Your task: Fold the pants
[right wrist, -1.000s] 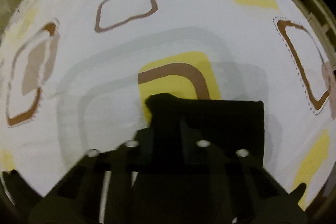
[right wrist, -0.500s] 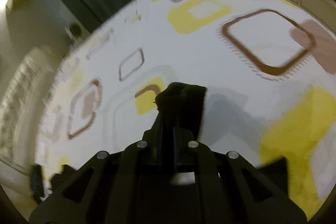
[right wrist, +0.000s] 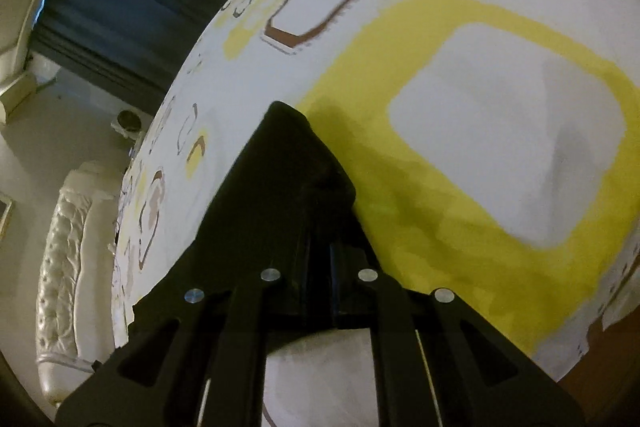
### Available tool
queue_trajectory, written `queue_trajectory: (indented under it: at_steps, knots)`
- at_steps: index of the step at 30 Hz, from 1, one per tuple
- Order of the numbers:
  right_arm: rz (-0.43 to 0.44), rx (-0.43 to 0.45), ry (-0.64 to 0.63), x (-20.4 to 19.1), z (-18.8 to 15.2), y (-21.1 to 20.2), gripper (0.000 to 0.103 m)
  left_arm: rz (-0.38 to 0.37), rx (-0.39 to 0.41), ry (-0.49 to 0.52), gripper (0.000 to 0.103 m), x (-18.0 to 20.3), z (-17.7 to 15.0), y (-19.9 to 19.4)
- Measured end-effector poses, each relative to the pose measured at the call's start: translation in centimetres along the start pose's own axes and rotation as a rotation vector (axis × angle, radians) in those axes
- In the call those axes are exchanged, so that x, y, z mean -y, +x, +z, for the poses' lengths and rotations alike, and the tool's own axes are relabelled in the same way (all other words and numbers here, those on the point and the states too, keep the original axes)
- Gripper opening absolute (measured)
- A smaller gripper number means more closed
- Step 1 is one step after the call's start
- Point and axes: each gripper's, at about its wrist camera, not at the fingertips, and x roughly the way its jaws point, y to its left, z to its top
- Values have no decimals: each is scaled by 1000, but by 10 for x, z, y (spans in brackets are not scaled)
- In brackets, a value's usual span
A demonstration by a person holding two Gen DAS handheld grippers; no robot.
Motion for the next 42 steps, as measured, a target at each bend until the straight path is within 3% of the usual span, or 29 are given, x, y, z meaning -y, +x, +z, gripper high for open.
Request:
queue_trajectory:
  at_steps: [2,7,11,16,18,20,21,22,24,26,30,33,35,37,40,42]
  knots:
    - [9,17,30,7,-5,-7,13,4,-2,2,91,0,0,0]
    - [17,66,111,22,-7,-31,46,14,-3,6,91,2,0,1]
    - [52,13,126,34,7,-22,46,23,-3,3,92,3,-1,1]
    - [191,-224,108,34,20,34,48,36,-3,-4,92,4,-1,2]
    - [222,-262,103,32,26,43,49,44,-4,-7,92,5,-1,2]
    - [254,-292,104,32,30,48,47,50,-6,-8,92,6,0,3]
    - [244,-307,83,29,31,50,36,54,-7,-7,92,6,0,3]
    - [229,-324,58,26,30,52,17,56,-8,-8,92,6,0,3]
    - [240,-354,25,18,29,56,13,59,-9,-9,92,6,0,3]
    - [193,-324,-49,6,32,51,12,60,-10,-10,92,6,1,3]
    - [140,-169,-203,-19,51,27,9,61,-6,-13,92,8,0,4]
    - [28,-195,-231,-11,45,47,9,64,1,-1,92,12,-1,5]
    - [49,-205,-174,2,40,55,12,76,7,10,92,14,-2,5]
    - [60,-136,-72,12,38,41,25,70,12,8,92,12,-3,4]
    - [10,-6,-50,4,27,5,28,53,18,5,92,9,-3,3]
    - [61,2,-25,-5,11,-9,28,47,25,5,92,9,-4,2]
